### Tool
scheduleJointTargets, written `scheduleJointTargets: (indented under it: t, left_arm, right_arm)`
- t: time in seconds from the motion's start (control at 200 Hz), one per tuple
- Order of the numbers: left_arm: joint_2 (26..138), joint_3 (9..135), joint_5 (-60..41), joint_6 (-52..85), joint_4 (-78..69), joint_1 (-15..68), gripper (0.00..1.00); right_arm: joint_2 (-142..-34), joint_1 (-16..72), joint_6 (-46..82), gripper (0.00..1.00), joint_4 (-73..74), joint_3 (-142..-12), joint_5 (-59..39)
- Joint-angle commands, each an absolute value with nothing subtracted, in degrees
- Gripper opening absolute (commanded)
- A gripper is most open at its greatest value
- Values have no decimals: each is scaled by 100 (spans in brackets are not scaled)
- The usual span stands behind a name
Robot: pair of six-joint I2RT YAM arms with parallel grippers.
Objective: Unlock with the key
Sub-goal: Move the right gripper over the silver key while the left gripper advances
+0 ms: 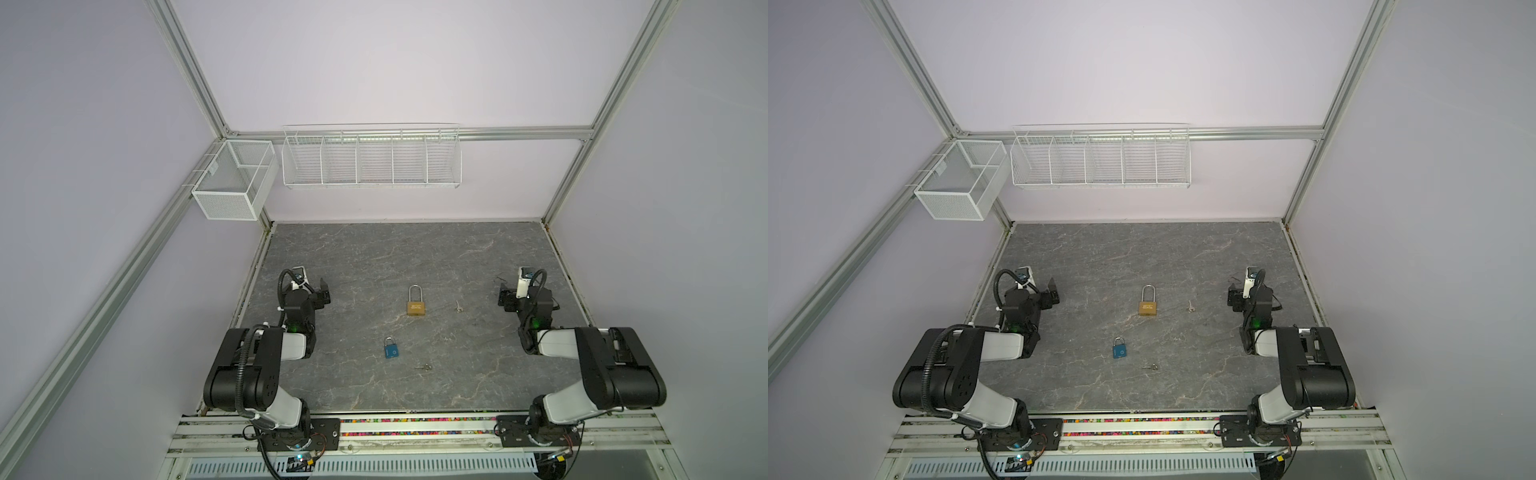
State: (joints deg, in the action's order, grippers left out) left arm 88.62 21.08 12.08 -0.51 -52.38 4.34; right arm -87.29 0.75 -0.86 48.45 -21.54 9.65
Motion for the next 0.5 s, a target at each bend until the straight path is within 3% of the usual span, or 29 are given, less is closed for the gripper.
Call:
scheduleJointTargets:
  t: [0.0,0.085,0.17,0.26,0.385,0.495]
  left_arm:
    - [8886,2208,1187,-34,-5264,404,99]
    - [8624,2068,1488,28,-5346,417,99]
    - [7830,1798,1981,-311,-5233,830,100]
    - [6756,2342,2727,-156,-3285,1625,99]
    - [6140,3828,1040,1748,-207,1714,92]
    - [6451,4458,-1415,3032,567,1739,87]
  right_arm:
    - [-8659,184,-148,88,4947,-2197,1294]
    - [-7956,485,-222,88,4318,-2185,2018]
    - [-7005,632,269,88,2202,-2803,2054]
    - [-6645,648,979,88,202,-3602,1362]
    - [-6702,969,1626,88,-1384,-4173,409]
    - [-6888,1490,2146,95,-1626,-4102,-208]
